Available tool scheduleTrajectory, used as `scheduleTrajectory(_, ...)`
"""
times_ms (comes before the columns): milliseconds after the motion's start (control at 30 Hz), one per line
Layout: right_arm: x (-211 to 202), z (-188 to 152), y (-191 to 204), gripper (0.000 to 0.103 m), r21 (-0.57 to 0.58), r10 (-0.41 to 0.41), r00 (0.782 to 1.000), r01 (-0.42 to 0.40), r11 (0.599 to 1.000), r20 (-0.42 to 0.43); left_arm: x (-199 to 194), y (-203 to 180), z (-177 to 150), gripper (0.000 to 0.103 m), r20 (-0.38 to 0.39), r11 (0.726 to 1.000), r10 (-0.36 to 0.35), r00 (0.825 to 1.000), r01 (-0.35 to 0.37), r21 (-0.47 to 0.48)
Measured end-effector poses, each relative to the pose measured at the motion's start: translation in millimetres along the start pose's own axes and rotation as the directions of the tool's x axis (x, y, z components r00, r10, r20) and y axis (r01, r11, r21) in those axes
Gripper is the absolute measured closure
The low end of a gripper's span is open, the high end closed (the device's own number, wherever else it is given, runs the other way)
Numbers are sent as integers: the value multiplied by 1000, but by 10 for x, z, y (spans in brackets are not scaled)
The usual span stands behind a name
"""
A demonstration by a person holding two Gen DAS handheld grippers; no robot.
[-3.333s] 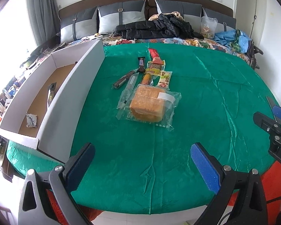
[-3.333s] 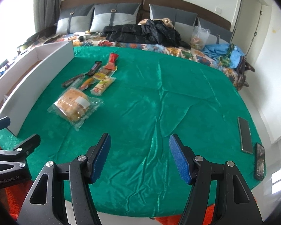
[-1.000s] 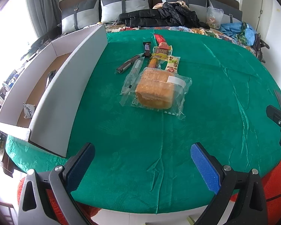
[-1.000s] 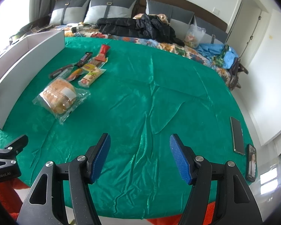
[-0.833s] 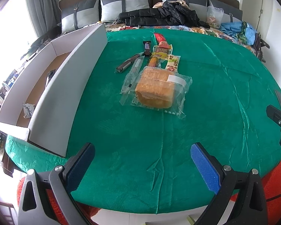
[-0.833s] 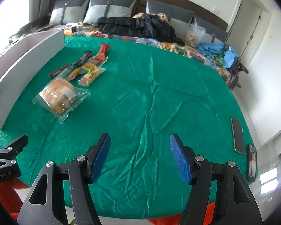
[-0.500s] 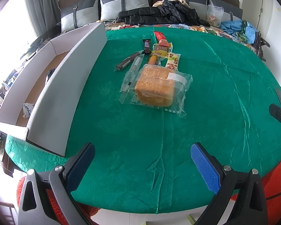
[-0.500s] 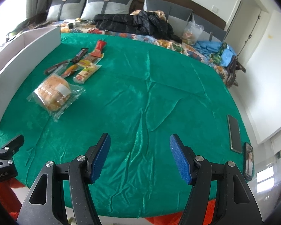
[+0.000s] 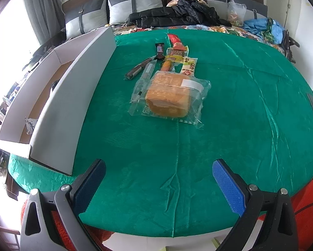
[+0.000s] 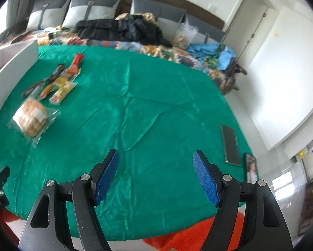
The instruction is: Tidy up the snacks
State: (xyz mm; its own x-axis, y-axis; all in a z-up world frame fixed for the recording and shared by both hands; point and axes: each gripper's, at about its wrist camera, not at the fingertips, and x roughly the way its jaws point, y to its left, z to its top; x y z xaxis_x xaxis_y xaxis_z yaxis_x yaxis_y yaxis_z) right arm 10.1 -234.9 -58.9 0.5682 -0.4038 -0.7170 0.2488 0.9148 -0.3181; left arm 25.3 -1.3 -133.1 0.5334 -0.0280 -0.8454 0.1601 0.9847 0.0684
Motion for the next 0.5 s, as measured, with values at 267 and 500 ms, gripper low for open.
scheduleTrajectory(267,-112,50,-240,27,48,-22,1000,21,999,22,-17,-113,-9,2,-2,999,5,1000,-5,31)
scheduleTrajectory(500,-123,22,-298,27,62,-24,1000,23,998,18,-47,-139,-13,2,-1,999,7,1000,-7,41)
